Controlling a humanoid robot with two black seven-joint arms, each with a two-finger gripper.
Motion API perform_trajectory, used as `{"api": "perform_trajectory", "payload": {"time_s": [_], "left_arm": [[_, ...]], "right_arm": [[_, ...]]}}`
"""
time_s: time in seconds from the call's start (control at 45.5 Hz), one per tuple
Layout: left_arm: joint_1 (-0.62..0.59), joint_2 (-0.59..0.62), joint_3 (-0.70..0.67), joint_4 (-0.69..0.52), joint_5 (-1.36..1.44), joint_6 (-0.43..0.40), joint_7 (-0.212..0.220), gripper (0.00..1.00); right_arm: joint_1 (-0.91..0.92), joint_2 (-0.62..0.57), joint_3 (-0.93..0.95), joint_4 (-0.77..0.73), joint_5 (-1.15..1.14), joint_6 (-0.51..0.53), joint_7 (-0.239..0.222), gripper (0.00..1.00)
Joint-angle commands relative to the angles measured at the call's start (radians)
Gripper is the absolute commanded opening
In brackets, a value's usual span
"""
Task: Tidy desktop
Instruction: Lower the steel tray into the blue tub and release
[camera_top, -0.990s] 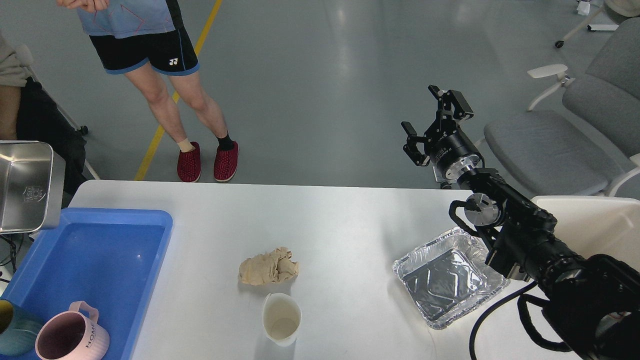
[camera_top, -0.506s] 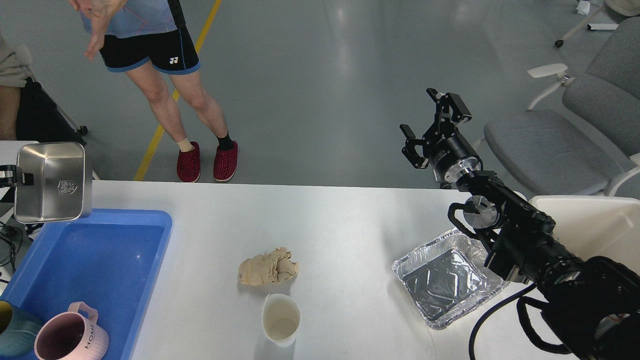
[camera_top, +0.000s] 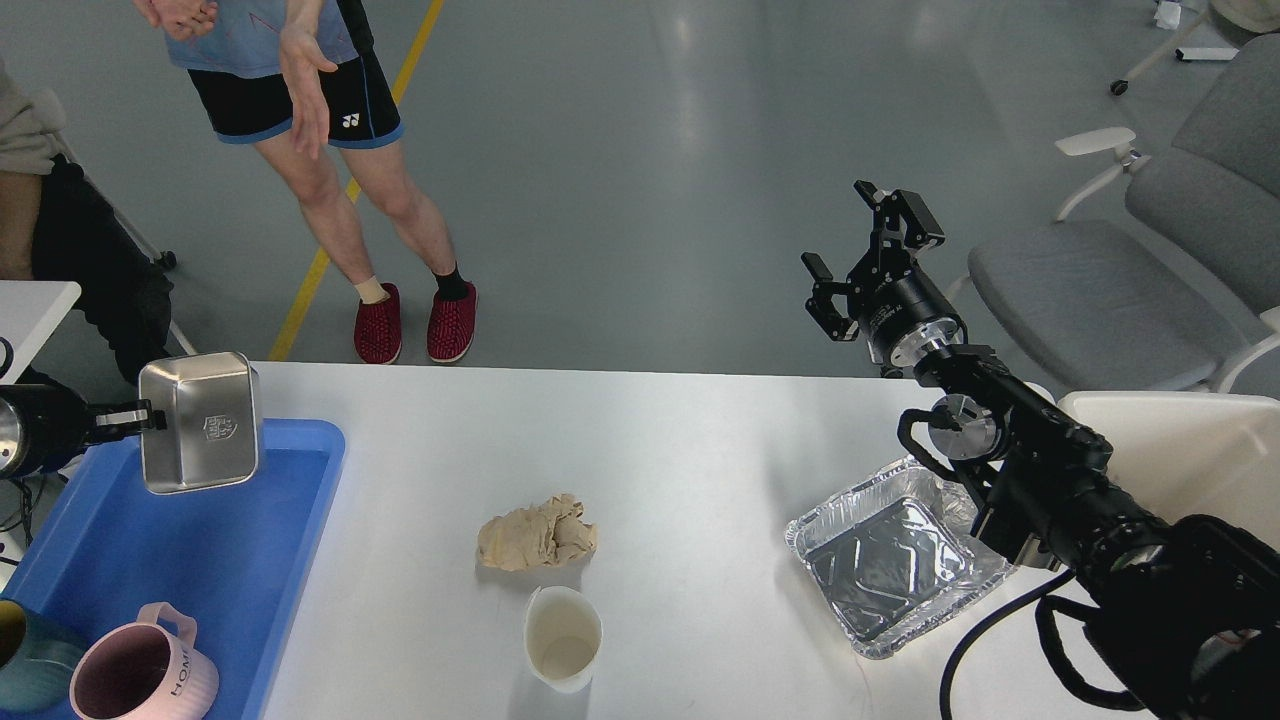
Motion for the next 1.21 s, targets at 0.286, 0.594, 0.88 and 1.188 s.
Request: {"api": "perform_trajectory", "payload": {"time_s": [0.286, 0.594, 0.88, 1.188], "left_arm": [[0.127, -0.057, 0.010, 0.046, 0.000, 0.041, 0.001, 0.01], [0.127, -0.135, 0.032, 0.124, -0.005, 0.078, 0.001, 0.02], [0.124, -0.144, 0.032, 0.127, -0.012, 0.101, 0.000, 0.27], [0.116, -0.133, 0.029, 0.127, -0.015, 0.109, -0.017, 0.59]], "right_arm": [[0.001, -0.003, 0.000, 0.000, -0.002, 0.001, -0.001, 1.00], [-0.002, -0.028, -0.002, 0.000, -0.002, 0.001, -0.001, 1.00], [-0.004, -0.028, -0.002, 0.000, 0.000, 0.001, 0.000, 1.00], [-0.004, -0.028, -0.002, 0.000, 0.000, 0.001, 0.000, 1.00]]}}
